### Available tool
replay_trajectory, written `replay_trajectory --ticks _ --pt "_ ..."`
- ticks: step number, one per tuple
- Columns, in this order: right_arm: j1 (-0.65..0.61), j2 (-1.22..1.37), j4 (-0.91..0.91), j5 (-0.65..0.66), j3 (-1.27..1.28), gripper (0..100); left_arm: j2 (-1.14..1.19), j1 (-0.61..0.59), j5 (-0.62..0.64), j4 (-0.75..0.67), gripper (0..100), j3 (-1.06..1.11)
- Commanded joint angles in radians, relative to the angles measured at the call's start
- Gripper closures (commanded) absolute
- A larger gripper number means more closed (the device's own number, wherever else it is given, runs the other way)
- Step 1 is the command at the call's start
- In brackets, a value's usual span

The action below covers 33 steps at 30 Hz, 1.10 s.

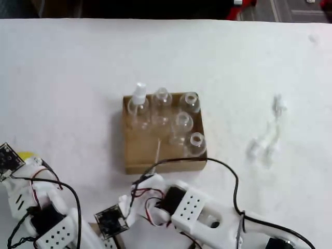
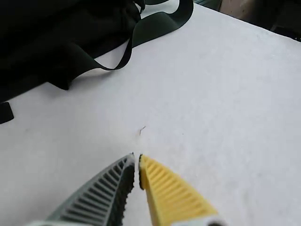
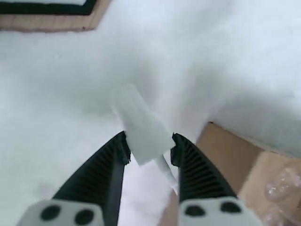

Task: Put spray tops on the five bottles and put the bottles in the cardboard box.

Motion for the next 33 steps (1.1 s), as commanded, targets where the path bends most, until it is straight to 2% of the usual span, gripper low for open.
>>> replay_trajectory --ticks 1,10,14,18,23,25,28,33 --pt "0.004 -0.008 0.062 0.002 -0.115 98.3 -0.007 0.015 -0.014 0.009 97 -0.002" --pt "0.007 -0.008 0.205 0.002 -0.365 98.3 -0.007 0.015 -0.014 0.009 97 -0.002" --pt "0.005 -0.008 0.335 0.002 -0.565 98.3 -0.007 0.015 -0.014 0.011 97 -0.002" --pt "0.008 -0.008 0.507 -0.063 -0.839 98.3 -0.007 0.015 -0.014 0.021 97 -0.002" --pt "0.058 -0.008 0.736 -0.222 -1.338 98.3 -0.007 0.015 -0.014 0.021 97 -0.002" --pt "0.142 0.001 0.800 -0.307 -1.544 98.3 -0.007 0.015 -0.014 0.021 97 -0.002" --pt "0.358 0.002 0.868 -0.453 -1.754 98.3 -0.007 0.015 -0.014 0.021 97 -0.002" --pt "0.845 0.002 0.964 -0.674 -1.781 98.3 -0.008 0.016 -0.014 0.014 97 -0.003"
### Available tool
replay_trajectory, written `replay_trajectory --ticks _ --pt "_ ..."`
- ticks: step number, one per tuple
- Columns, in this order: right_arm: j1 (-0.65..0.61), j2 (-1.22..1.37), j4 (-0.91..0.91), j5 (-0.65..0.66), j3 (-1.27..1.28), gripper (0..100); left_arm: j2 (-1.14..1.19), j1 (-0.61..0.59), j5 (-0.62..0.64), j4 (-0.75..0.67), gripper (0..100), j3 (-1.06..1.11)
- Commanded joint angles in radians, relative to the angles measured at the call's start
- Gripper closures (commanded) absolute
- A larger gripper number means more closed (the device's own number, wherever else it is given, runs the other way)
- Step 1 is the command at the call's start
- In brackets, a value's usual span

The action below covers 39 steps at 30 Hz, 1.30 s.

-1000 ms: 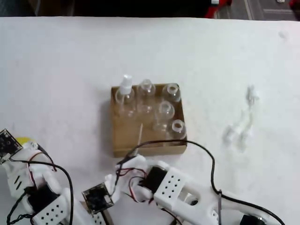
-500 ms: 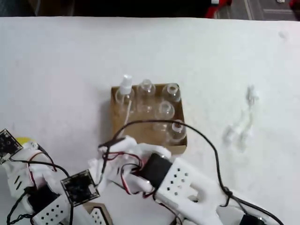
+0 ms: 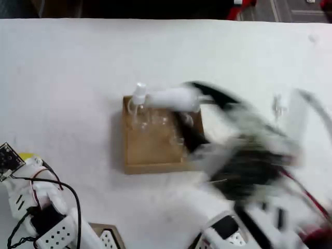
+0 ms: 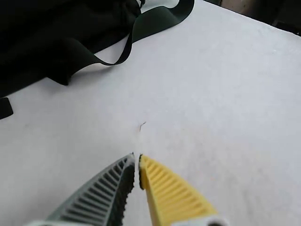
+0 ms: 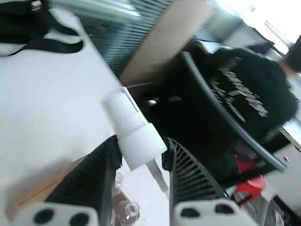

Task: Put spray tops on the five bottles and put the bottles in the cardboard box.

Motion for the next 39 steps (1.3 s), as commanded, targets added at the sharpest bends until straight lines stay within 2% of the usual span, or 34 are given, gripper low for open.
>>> replay_trajectory --ticks 1,4,7,12,14,16,18,23,26,30,36,39 --pt "0.389 0.025 0.047 -0.147 -0.008 98.3 -0.008 0.021 -0.014 0.000 97 -0.018" --pt "0.607 0.030 0.035 -0.227 0.141 98.3 -0.008 0.042 -0.009 0.028 97 -0.077" --pt "0.754 0.031 0.007 -0.275 0.334 98.3 -0.008 0.110 -0.011 0.101 97 -0.160" --pt "0.860 0.027 -0.143 -0.279 0.775 98.3 -0.008 0.346 -0.012 0.238 97 -0.270" --pt "0.889 0.019 -0.234 -0.287 0.961 98.3 -0.008 0.441 -0.026 0.226 97 -0.267" --pt "0.909 0.019 -0.328 -0.287 1.122 98.3 -0.008 0.501 -0.112 0.198 94 -0.232" --pt "0.920 0.019 -0.433 -0.288 1.267 98.3 -0.008 0.536 -0.186 0.143 91 -0.167" --pt "0.912 0.019 -0.680 -0.288 1.517 98.3 -0.008 0.529 -0.178 0.044 91 -0.037" --pt "0.886 0.019 -0.789 -0.288 1.590 98.3 -0.008 0.515 -0.176 0.028 91 -0.008" --pt "0.789 0.024 -0.868 -0.310 1.602 98.3 -0.008 0.519 -0.176 0.023 91 -0.003" --pt "0.705 0.031 -0.957 -0.632 1.537 98.3 -0.008 0.519 -0.176 0.031 91 -0.003" --pt "0.648 0.033 -1.006 -0.712 1.510 98.3 -0.008 0.519 -0.178 0.031 91 -0.003"
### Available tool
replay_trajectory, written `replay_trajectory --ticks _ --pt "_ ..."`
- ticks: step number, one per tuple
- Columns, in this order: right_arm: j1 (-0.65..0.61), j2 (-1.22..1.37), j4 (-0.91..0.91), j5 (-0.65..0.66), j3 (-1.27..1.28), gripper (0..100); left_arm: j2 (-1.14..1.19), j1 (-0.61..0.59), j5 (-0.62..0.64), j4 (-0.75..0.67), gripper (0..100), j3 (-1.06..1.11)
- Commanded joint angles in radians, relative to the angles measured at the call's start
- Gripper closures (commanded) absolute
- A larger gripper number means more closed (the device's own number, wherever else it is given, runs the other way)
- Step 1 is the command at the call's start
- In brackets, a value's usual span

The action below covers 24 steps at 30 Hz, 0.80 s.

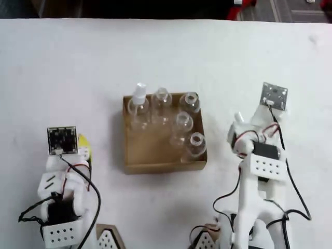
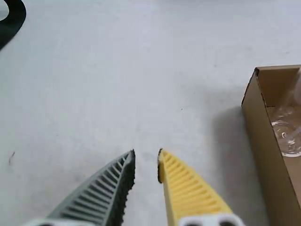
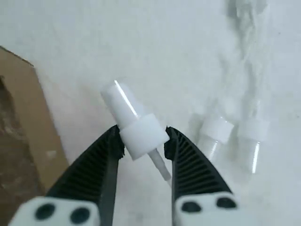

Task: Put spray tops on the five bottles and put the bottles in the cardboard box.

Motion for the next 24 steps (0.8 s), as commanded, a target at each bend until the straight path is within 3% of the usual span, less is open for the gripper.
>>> replay_trajectory --ticks 1,9,18,24 --pt "-0.071 -0.004 -0.076 -0.089 -0.068 98.3 -0.008 -0.002 -0.015 -0.021 91 -0.003" --pt "-0.142 0.174 -0.225 -0.092 -0.107 98.3 -0.008 -0.005 -0.015 -0.020 91 -0.003" --pt "-0.056 0.581 -0.140 -0.095 -0.324 98.1 -0.008 -0.001 -0.015 -0.020 91 -0.003" --pt "-0.039 0.625 -0.008 -0.087 -0.405 77.4 -0.008 -0.001 -0.015 -0.020 91 -0.003"
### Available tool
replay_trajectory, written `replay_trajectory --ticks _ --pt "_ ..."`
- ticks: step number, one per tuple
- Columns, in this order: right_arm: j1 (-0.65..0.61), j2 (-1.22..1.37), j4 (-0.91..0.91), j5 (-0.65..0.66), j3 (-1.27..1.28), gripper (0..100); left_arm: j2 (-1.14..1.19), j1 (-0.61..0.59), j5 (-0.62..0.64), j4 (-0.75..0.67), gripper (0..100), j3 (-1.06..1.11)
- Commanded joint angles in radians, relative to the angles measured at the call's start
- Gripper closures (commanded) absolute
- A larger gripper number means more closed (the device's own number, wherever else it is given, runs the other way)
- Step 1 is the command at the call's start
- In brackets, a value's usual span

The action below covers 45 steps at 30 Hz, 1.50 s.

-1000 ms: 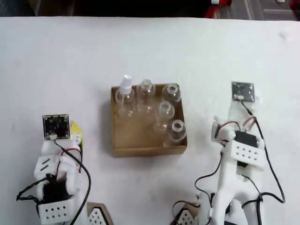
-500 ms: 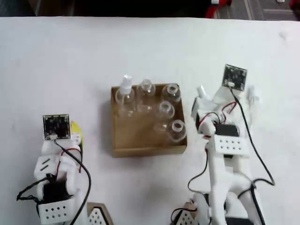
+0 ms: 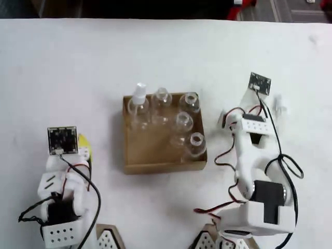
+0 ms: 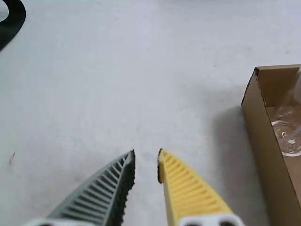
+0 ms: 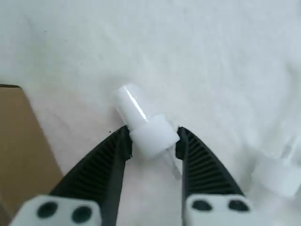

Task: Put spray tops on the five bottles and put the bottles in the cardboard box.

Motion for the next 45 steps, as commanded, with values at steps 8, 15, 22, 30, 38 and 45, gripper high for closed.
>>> replay_trajectory --ticks 8,15,22,30,38,45 --pt "0.016 -0.005 0.240 0.186 -0.261 77.6 -0.008 -0.001 -0.011 -0.020 91 -0.003" --pt "0.002 0.073 0.417 0.419 -0.508 77.5 -0.008 -0.001 -0.011 -0.020 91 -0.003" --pt "0.001 0.360 0.578 0.624 -0.683 77.6 -0.008 -0.001 -0.011 -0.020 91 -0.003" --pt "-0.002 0.509 0.576 0.695 -0.802 77.7 -0.008 -0.001 -0.011 -0.020 91 -0.003" --pt "0.002 0.544 0.579 0.700 -0.855 99.0 -0.007 0.001 -0.011 -0.020 91 -0.003" --pt "0.024 0.401 0.714 0.698 -1.060 98.2 -0.007 0.001 -0.011 -0.020 91 -0.003"
